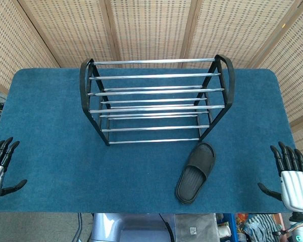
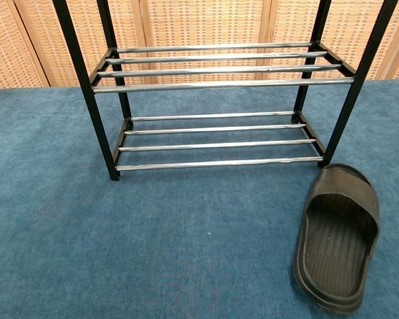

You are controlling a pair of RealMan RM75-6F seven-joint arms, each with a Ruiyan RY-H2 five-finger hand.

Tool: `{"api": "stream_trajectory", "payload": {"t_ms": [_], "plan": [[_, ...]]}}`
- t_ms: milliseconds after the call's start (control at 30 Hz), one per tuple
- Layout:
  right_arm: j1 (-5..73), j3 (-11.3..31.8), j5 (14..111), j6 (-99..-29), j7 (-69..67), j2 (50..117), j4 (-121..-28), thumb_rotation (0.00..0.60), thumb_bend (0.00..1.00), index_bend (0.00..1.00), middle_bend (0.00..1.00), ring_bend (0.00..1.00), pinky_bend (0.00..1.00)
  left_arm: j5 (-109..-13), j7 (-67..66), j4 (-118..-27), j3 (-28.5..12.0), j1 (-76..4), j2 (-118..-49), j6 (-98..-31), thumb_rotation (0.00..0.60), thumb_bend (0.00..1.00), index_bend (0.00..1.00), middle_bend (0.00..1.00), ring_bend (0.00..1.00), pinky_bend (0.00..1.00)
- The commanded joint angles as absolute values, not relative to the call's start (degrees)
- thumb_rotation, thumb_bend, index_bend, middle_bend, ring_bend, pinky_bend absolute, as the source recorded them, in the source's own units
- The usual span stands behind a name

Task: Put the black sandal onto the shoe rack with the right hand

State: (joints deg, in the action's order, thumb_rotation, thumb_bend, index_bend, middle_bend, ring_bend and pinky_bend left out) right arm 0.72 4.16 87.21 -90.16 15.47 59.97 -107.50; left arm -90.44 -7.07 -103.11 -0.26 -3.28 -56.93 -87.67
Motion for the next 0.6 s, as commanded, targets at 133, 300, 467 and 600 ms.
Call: {"api": "stream_trajectory", "payload": {"t_ms": [133,300,467,600], "plan": [[1.2,3.6,88.0,-89.1,15.0,60.1,-107.2,0.6,0.0,0.0,0.0,0.0,0.0,-90.3,-7.2,-103.2,-0.4,-3.3,-57.0,-87.6,0.6,0.15,0.0,0.0,0.0,0.0],[4.9,2.8,95.7,-86.1,7.9,61.1,-103.4,0.6,0.41,0.02,0.0,0.0,0.0,-89.8,-7.0,-103.1,-0.6,-3.4,-57.0,-87.5,0.6,0.15,0.0,0.0,0.0,0.0],[13.8,0.4,110.4,-83.6,-13.5,63.5,-93.5,0.6,0.99,0.24,0.14,0.0,0.02,-88.7,-7.4,-103.2,-1.0,-3.9,-57.1,-86.5,0.6,0.15,0.0,0.0,0.0,0.0],[20.9,0.7,113.3,-77.5,-18.1,64.1,-90.1,0.6,1.0,0.26,0.19,0.04,0.07,-87.5,-8.1,-103.3,-1.4,-4.4,-57.3,-85.3,0.6,0.15,0.0,0.0,0.0,0.0]]}}
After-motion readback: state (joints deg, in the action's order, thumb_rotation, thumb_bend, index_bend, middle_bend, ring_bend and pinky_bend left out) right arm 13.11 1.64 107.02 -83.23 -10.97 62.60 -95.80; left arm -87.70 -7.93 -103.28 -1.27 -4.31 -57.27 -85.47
